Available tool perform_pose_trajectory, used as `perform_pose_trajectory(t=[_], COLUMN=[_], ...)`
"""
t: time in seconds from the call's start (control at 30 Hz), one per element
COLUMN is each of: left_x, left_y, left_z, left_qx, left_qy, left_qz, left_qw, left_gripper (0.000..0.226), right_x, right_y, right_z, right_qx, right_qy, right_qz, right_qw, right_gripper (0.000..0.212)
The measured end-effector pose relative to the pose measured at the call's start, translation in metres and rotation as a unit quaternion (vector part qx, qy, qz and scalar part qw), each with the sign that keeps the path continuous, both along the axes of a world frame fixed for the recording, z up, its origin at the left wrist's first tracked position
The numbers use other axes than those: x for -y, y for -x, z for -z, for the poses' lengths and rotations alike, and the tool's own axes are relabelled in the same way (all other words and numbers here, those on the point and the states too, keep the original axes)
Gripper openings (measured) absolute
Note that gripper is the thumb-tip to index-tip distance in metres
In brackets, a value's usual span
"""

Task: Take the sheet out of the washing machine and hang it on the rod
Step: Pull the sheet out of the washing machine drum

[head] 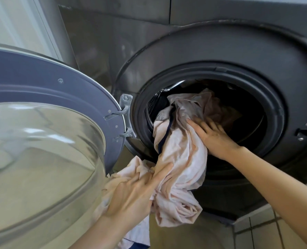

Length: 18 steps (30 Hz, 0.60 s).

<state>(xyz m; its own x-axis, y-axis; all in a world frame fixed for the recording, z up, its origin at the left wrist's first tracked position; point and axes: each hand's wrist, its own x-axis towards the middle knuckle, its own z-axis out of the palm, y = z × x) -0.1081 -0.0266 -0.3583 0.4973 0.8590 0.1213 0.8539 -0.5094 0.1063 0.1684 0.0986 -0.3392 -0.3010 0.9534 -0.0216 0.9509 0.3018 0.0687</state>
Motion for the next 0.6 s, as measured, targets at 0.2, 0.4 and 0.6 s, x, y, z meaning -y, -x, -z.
perform_pose_trajectory(t=[0.2,0.4,0.6], left_x=[0.007,0.005,0.006], left_y=[0.013,0.034,0.032], left_z=[0.009,0.020,0.020], left_qx=[-0.026,-0.049,-0.024], left_qy=[0.002,-0.020,0.011], left_qz=[0.017,-0.004,-0.009], left_qw=[0.999,0.999,1.000], left_gripper=[0.096,0.081,0.072], right_x=[-0.035,-0.050,-0.054], right_y=[0.025,0.058,0.053], right_z=[-0.002,0.000,0.013], right_qx=[-0.021,0.089,0.104], right_qy=[0.002,0.058,0.047], right_qz=[-0.081,-0.166,-0.173], right_qw=[0.996,0.980,0.978], right_gripper=[0.095,0.110,0.059])
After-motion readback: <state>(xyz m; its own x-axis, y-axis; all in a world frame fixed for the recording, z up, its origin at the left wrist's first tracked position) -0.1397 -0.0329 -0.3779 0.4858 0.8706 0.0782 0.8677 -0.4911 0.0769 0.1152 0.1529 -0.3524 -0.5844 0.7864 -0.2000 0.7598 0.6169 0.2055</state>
